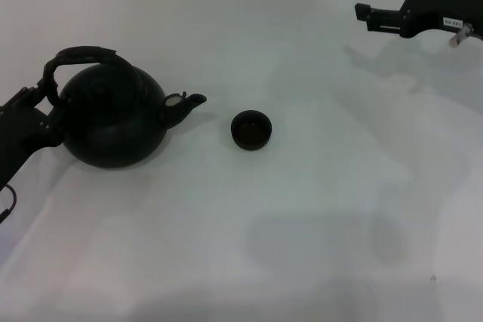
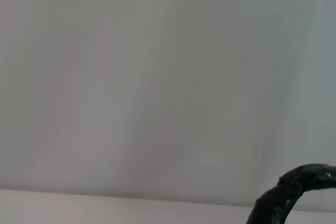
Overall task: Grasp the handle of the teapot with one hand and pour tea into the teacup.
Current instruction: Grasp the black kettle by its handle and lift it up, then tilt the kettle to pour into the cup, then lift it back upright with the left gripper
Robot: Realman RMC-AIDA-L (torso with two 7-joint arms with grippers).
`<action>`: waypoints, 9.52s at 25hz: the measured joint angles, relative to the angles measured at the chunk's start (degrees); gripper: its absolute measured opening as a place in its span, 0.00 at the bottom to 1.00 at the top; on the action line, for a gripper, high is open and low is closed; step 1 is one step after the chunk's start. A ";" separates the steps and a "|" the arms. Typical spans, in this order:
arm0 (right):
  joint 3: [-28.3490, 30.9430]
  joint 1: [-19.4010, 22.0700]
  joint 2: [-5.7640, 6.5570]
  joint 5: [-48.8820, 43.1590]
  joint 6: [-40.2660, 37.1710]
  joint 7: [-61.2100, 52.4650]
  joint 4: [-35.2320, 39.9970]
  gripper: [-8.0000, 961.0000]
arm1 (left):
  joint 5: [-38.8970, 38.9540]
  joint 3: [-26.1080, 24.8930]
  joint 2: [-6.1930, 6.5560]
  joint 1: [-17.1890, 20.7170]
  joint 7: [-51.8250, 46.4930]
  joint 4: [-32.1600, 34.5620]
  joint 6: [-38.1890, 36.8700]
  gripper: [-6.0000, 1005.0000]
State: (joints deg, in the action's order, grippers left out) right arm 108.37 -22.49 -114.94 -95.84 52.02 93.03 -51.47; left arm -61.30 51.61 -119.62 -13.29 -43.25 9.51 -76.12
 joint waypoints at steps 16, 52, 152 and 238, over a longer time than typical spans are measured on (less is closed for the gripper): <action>0.00 0.17 0.08 -0.04 0.06 0.33 0.82 0.88 | 1.95 0.07 0.14 0.07 -0.28 -0.11 -0.87 0.28; 0.06 0.48 -0.01 6.70 -0.43 7.57 4.24 0.88 | -24.41 5.27 0.54 -1.18 -38.16 37.90 16.25 0.17; 8.35 2.62 0.16 15.86 0.81 15.30 8.96 0.88 | -99.38 43.55 0.50 -17.14 -95.76 79.51 11.46 0.15; 9.05 2.48 0.25 16.21 0.04 17.45 10.65 0.88 | -101.04 46.29 0.43 -13.61 -104.62 83.95 13.58 0.14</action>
State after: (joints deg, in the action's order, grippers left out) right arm 117.42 -20.01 -114.69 -79.63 52.06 110.47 -40.82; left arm -162.34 97.90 -119.19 -26.91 -147.87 93.47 -62.54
